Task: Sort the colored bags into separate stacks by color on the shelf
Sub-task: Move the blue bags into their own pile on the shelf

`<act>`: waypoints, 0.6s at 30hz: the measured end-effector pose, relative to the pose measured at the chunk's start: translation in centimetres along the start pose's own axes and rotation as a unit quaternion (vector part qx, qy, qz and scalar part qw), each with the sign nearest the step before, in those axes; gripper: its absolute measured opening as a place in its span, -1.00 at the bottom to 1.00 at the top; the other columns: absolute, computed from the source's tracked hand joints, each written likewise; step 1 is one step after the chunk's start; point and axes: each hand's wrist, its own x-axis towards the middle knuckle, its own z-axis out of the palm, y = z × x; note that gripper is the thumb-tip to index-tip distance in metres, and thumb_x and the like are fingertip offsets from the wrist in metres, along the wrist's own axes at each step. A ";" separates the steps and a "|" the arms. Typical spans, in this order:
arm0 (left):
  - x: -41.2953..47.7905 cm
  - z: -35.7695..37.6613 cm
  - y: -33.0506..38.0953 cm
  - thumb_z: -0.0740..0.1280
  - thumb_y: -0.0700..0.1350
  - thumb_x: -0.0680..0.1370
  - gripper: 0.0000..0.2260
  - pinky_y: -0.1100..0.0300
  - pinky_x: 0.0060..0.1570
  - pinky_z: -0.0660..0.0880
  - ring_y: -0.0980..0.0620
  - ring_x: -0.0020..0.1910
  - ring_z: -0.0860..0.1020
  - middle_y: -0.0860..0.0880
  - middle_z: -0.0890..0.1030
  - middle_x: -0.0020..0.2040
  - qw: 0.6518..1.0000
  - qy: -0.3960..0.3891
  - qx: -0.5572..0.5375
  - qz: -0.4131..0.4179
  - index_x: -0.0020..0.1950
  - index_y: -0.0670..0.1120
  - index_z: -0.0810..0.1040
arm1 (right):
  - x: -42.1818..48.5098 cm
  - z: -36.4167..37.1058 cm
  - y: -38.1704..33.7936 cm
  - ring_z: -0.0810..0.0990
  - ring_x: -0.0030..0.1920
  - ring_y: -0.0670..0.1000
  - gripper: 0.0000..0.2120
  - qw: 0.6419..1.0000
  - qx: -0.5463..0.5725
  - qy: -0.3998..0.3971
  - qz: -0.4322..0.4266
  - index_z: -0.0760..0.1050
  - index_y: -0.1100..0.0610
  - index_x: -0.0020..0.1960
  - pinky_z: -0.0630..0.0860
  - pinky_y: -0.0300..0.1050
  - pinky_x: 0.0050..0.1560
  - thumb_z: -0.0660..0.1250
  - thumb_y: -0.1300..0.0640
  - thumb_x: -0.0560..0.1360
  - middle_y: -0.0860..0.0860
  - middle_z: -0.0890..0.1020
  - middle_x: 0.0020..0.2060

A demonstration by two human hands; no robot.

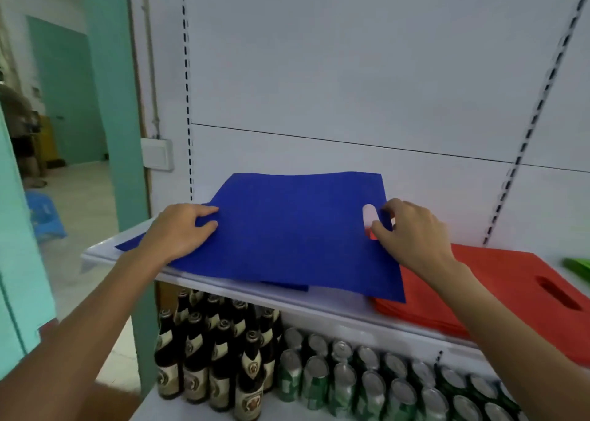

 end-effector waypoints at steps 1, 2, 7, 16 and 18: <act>0.4 -0.6 -1.1 0.24 -0.08 0.58 -0.65 0.09 0.27 0.32 -0.07 0.33 0.39 -0.05 0.43 0.37 1.000 -0.005 -0.002 -0.003 0.37 -0.02 0.43 | 0.1 0.5 -1.4 0.51 -0.15 0.11 -0.63 1.000 -0.009 -0.004 0.001 0.50 0.16 0.01 0.31 -0.11 -0.21 0.14 -0.14 0.56 0.04 0.59 -0.09; 0.7 -1.0 -2.1 0.24 -0.08 0.58 -0.65 0.09 0.27 0.31 -0.07 0.34 0.39 -0.05 0.43 0.38 1.000 -0.008 -0.005 -0.005 0.37 -0.03 0.43 | 0.1 0.9 -2.6 0.50 -0.15 0.10 -0.63 1.000 -0.016 -0.007 0.002 0.49 0.16 0.02 0.32 -0.11 -0.21 0.14 -0.13 0.56 0.04 0.59 -0.09; 1.2 -1.8 -6.2 0.22 -0.07 0.59 -0.64 0.13 0.25 0.32 -0.05 0.31 0.40 -0.04 0.40 0.39 0.999 -0.038 -0.012 -0.012 0.39 -0.03 0.39 | -0.3 2.7 -7.0 0.55 -0.05 0.12 -0.71 0.998 -0.032 -0.044 0.010 0.46 0.15 0.12 0.40 -0.09 -0.17 0.16 -0.03 0.56 0.06 0.58 -0.01; 4.0 -1.8 -11.9 0.19 0.05 0.59 -0.56 0.09 0.35 0.26 -0.01 0.39 0.33 -0.01 0.36 0.43 0.994 -0.098 0.050 0.013 0.44 -0.06 0.31 | -0.6 8.2 -12.2 0.53 -0.02 0.18 -0.73 0.992 -0.055 -0.101 0.055 0.46 0.22 0.13 0.37 -0.07 -0.18 0.14 0.05 0.60 0.14 0.50 0.02; 3.9 -1.0 -12.4 0.15 0.13 0.58 -0.52 0.06 0.34 0.28 -0.01 0.40 0.31 0.02 0.33 0.44 0.992 -0.101 0.072 0.017 0.46 -0.02 0.28 | -1.1 8.9 -12.3 0.52 0.04 0.20 -0.71 0.991 -0.052 -0.100 0.077 0.47 0.19 0.18 0.33 -0.09 -0.15 0.13 0.04 0.60 0.14 0.49 0.06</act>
